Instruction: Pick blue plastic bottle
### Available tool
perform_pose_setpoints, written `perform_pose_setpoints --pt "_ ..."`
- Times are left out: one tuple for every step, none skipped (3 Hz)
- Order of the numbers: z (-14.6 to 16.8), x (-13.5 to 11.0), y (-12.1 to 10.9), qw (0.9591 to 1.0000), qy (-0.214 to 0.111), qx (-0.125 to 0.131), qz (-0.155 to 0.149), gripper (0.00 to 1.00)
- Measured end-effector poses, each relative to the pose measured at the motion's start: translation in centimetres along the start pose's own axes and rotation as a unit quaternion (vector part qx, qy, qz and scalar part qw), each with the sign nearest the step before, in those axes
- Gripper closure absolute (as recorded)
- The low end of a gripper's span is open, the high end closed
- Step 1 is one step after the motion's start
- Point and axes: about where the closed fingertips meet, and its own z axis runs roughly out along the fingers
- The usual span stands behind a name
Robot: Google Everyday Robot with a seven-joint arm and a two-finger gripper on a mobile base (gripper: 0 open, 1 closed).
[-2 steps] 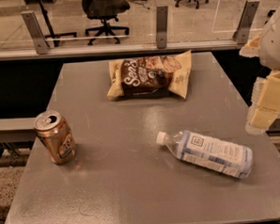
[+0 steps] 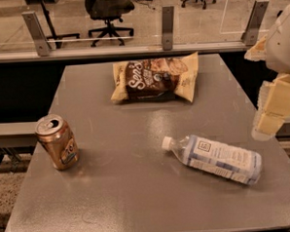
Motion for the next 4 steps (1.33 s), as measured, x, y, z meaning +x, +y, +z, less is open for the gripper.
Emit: perform_pose_setpoints --pt "1.9 -0.9 1.6 0.9996 -0.005 -0.029 -0.002 0.00" --pt "4.3 -1.1 3.0 0.9989 -0.003 -0.046 0.004 0.00" --pt "6.8 -1.4 4.7 0.9980 0.005 -0.062 0.005 0.00" --pt "8.7 -1.5 6.3 0.9969 0.017 -0.077 0.002 0.00"
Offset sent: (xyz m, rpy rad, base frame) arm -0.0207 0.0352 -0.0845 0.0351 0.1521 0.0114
